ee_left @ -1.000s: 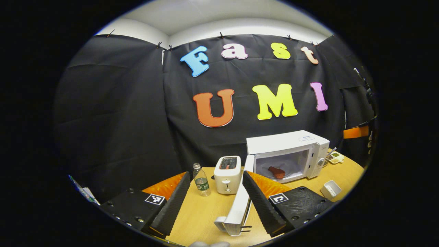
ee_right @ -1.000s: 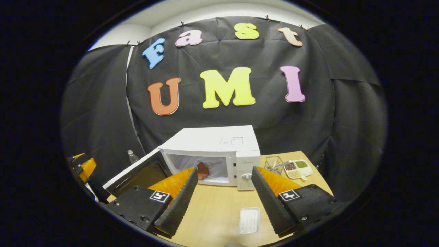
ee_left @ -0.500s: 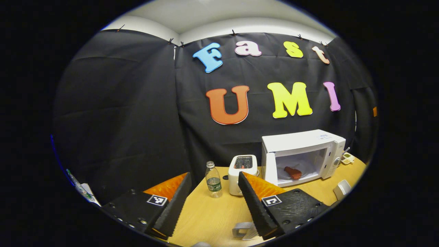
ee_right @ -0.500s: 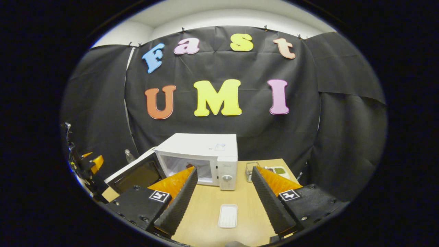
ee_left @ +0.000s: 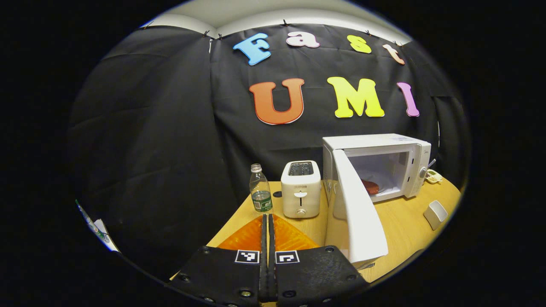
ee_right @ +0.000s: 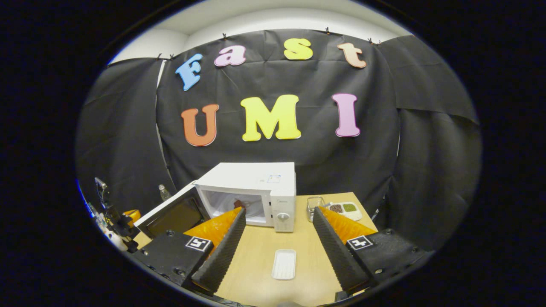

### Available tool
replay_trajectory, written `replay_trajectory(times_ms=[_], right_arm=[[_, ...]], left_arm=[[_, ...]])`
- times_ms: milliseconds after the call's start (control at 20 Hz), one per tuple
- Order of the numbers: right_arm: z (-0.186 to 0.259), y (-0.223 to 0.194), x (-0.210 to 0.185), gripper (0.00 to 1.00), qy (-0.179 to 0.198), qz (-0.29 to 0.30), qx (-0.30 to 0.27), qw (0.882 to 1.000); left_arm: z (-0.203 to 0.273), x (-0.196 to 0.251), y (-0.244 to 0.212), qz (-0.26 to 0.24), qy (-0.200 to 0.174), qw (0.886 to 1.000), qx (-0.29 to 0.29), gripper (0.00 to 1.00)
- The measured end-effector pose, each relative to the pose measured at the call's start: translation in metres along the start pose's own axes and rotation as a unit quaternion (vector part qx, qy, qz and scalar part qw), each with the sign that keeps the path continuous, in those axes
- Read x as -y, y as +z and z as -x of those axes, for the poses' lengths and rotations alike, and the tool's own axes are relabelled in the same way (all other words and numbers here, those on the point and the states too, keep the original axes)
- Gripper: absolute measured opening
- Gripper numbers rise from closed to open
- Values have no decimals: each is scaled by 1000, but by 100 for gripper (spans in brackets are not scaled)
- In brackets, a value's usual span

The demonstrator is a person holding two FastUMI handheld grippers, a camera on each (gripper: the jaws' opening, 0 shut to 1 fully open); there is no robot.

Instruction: Open the microwave oven with the left hand, put the food in, and close the microwave oven.

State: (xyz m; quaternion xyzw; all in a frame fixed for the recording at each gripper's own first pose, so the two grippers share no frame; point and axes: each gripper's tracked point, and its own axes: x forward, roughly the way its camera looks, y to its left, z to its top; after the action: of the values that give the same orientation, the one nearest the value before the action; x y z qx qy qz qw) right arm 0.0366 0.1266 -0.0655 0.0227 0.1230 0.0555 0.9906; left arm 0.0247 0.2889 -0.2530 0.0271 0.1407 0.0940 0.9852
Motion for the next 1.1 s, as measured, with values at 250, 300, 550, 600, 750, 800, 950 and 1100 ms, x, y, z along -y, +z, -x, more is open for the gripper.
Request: replay_trajectory(times_ms=[250,300,550,600,750,800,950,1100], right_arm=[[9,-13,13,92,-14,-14,-11,1000],[11,-15,15,92,-17,-17,-12,1000],[20,-18,23,92,-30,-44,-8,999],[22,-19,26,92,-32,-48,-12,998],[23,-24,33,100,-38,-52,-19,998],[25,-21,35,92,-40,-53,-17,998],[30,-13,40,100,-39,-61,-6,997],[32,-5,52,92,-46,-58,0,997]], left_arm=[[1,20,-11,4,-29,1000,-10,0],[2,24,-14,3,-34,999,-12,0],[14,66,-22,-4,-78,997,-17,0],[17,76,-22,-4,-88,996,-17,0],[24,113,-19,-11,-125,992,-7,0],[26,127,-17,-14,-139,990,-3,0],[29,165,-12,-20,-178,984,5,0],[30,200,-10,-15,-207,978,8,0]])
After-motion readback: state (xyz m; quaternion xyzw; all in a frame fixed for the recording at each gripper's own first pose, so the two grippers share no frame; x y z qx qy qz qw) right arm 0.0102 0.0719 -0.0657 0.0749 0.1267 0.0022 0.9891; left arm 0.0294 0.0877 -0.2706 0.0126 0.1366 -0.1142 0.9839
